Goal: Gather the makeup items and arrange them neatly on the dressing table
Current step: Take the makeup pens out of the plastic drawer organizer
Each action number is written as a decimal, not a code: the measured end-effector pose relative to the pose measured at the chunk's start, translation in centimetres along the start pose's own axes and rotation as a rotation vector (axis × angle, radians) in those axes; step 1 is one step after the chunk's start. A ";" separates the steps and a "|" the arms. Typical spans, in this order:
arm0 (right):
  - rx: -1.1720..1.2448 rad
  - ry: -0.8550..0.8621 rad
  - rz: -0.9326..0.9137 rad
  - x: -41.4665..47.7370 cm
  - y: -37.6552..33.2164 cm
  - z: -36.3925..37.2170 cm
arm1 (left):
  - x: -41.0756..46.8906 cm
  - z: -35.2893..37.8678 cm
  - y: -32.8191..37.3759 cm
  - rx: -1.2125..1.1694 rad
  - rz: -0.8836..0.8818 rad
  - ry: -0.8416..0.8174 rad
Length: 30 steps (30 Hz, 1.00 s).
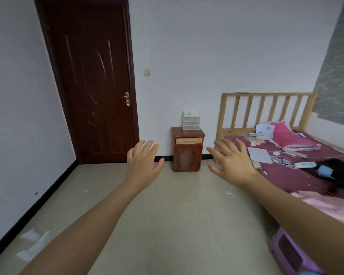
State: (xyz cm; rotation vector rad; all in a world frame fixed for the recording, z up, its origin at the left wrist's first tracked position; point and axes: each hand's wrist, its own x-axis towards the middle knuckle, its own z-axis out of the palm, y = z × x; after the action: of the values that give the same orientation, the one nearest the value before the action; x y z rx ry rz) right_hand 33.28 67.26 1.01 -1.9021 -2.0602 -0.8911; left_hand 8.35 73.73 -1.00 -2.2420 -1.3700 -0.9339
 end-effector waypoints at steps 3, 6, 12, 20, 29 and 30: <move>0.027 -0.094 0.034 2.7 1.5 3.3 | 3.2 4.2 -0.6 -0.010 0.010 -0.044; 0.048 -0.139 0.058 6.0 3.6 7.4 | 6.6 8.9 -1.0 -0.056 -0.019 -0.086; 0.151 -0.107 0.090 15.1 9.1 15.8 | 15.7 17.2 -2.2 0.047 -0.013 -0.074; 0.160 -0.073 0.112 26.9 13.0 24.7 | 26.4 26.9 -4.5 0.083 -0.075 -0.005; 0.140 -0.204 0.077 36.2 13.4 35.4 | 33.1 38.6 -10.2 0.143 -0.132 -0.112; 0.129 -0.230 0.077 37.5 13.5 36.5 | 34.2 39.9 -11.0 0.132 -0.135 -0.121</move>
State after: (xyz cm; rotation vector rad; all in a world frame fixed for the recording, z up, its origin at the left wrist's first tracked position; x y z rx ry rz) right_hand 49.53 118.50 -4.42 -2.0807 -2.0924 -0.5296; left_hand 23.49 124.92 -6.53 -2.1599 -1.6049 -0.7364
